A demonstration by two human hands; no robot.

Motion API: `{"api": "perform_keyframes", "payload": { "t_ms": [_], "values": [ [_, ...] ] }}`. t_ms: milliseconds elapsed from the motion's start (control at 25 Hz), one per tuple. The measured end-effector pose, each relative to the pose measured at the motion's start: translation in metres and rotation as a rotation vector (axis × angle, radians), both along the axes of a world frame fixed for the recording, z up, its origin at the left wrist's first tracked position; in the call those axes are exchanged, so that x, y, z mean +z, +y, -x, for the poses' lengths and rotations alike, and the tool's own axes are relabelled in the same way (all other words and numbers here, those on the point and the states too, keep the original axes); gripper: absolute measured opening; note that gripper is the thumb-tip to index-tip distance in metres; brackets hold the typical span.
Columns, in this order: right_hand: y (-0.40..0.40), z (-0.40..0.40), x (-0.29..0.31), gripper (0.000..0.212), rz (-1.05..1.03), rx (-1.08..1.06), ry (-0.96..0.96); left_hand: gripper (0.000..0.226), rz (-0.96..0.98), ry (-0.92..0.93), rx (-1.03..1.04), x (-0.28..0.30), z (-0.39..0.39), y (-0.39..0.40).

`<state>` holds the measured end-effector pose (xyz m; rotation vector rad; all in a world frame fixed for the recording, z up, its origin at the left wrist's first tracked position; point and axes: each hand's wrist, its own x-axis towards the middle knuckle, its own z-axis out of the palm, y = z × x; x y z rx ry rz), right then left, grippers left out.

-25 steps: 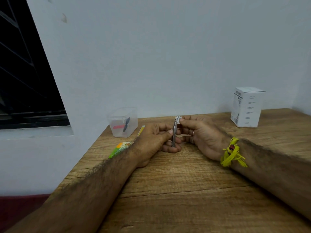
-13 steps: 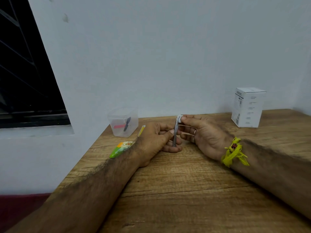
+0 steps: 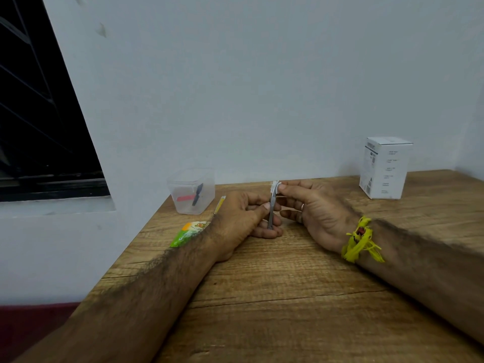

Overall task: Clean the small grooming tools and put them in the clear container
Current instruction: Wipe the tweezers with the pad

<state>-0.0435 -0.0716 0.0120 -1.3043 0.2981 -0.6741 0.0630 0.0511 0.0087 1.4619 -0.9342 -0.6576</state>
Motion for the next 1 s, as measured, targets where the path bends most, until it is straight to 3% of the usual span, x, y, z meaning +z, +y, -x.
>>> {"api": "perform_keyframes", "payload": {
  "t_ms": [720, 1000],
  "values": [
    [0.0006, -0.0023, -0.0045, 0.022, 0.153, -0.032, 0.041, 0.019, 0.024, 0.026, 0.030, -0.0011, -0.0023, -0.0009],
    [-0.0012, -0.0038, -0.0062, 0.019, 0.178, -0.090, 0.073, 0.018, 0.024, 0.042, 0.040, 0.0000, -0.0016, 0.0003]
  ]
}}
